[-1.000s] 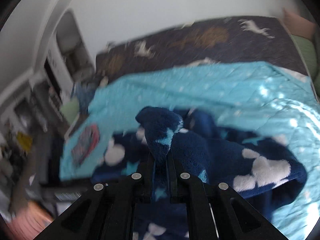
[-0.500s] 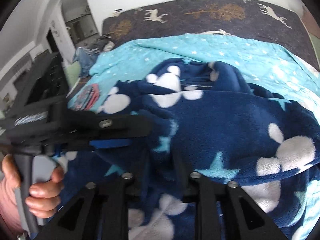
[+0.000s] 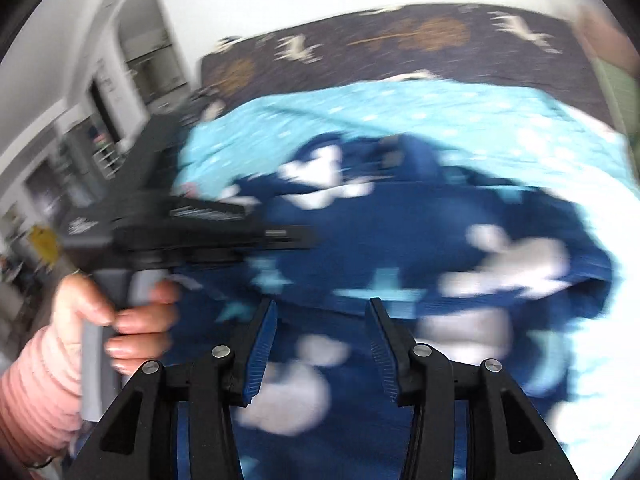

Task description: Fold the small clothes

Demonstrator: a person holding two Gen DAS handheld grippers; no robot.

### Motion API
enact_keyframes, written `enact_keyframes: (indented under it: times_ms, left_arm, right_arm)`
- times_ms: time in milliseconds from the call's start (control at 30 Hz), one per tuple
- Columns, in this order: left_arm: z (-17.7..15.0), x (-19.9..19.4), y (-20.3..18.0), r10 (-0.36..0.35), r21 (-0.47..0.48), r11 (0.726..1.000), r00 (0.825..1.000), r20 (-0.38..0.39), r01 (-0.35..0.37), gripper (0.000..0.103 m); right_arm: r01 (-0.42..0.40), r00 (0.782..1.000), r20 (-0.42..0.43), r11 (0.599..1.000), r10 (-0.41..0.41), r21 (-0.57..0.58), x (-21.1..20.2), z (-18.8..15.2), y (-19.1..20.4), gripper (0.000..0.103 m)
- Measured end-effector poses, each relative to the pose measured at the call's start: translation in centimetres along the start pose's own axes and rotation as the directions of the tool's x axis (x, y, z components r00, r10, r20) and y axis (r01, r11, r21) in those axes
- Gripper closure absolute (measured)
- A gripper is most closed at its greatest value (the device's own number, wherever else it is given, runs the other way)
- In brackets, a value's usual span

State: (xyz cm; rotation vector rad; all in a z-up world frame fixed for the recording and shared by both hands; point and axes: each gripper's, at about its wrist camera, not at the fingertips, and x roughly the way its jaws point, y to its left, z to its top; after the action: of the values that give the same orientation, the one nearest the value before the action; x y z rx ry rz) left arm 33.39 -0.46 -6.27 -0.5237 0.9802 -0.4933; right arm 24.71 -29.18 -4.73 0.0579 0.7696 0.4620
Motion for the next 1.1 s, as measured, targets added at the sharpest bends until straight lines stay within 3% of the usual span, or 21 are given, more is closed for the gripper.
enact_keyframes:
  times_ms: [67,133,200,267,300,367,500,533,600,633,700,800,967,1100]
  left_arm:
    - [0.5,-1.6,-1.4,-0.026,0.052,0.998,0.999,0.033,0.025,0.091]
    - [1.4,-3.3,-3.2,-0.042,0.123,0.992,0.997,0.068,0.034,0.091]
    - [2.1,-4.7,-4.7,-0.034,0.189,0.982,0.994,0.106,0.013,0.091]
    - [2.9,-6.2,-5.8,-0.042,0.234,0.972,0.989,0.143,0.008,0.091]
    - [3.3,-6.8,-6.0,-0.053,0.242,0.97,0.987,0.153,0.015,0.091]
    - [4.2,-7.9,-6.4,-0.073,0.251,0.968,0.982,0.173,0.028,0.091]
    - [5.3,-9.1,-6.4,-0.083,0.256,0.966,0.977,0.198,0.03,0.091]
    - [5.5,-9.7,-6.2,-0.078,0.256,0.966,0.974,0.213,0.021,0.091]
    - [5.6,-10.1,-5.7,-0.059,0.256,0.967,0.971,0.233,-0.002,0.091]
    - [5.5,-10.4,-4.8,-0.044,0.253,0.967,0.97,0.241,-0.019,0.091]
    - [5.1,-10.3,-3.4,-0.01,0.241,0.969,0.97,0.243,-0.051,0.091]
    - [4.6,-8.9,0.7,0.058,0.167,0.982,0.979,0.197,-0.092,0.091]
    - [3.9,-7.6,5.9,0.061,0.013,0.998,0.987,0.15,-0.064,0.091]
    - [4.2,-8.3,6.4,0.033,-0.006,0.999,0.987,0.158,-0.033,0.091]
  right_arm:
    - [0.121,0.992,0.04,0.991,-0.123,0.052,-1.3,0.0,-2.5,0.056]
    - [0.25,0.961,0.082,0.957,-0.263,0.144,-2.5,0.1,-5.2,0.055]
    - [0.374,0.911,0.056,0.874,-0.41,0.311,-3.5,0.2,-9.2,0.055]
    - [0.379,0.911,-0.007,0.828,-0.413,0.414,-3.5,-0.1,-11.8,0.055]
    - [0.363,0.924,-0.054,0.829,-0.377,0.424,-2.9,-0.2,-12.7,0.055]
    - [0.361,0.932,-0.117,0.85,-0.343,0.383,-1.3,-0.2,-12.8,0.055]
    - [0.4,0.916,-0.155,0.846,-0.369,0.351,1.3,0.1,-12.8,0.055]
    - [0.424,0.905,-0.145,0.829,-0.399,0.364,1.7,0.5,-13.4,0.056]
    - [0.52,0.852,-0.15,0.77,-0.502,0.371,1.8,0.8,-14.2,0.057]
    - [0.543,0.836,-0.154,0.755,-0.526,0.368,1.7,0.8,-14.6,0.056]
    - [0.549,0.834,-0.159,0.767,-0.528,0.333,1.5,0.5,-14.4,0.055]
    - [0.587,0.809,-0.135,0.777,-0.572,0.228,1.3,0.2,-12.6,0.048]
    - [0.504,0.864,-0.083,0.846,-0.497,0.171,-0.6,0.1,-10.8,0.048]
    - [0.508,0.861,-0.024,0.857,-0.508,0.09,-3.0,0.1,-7.7,0.047]
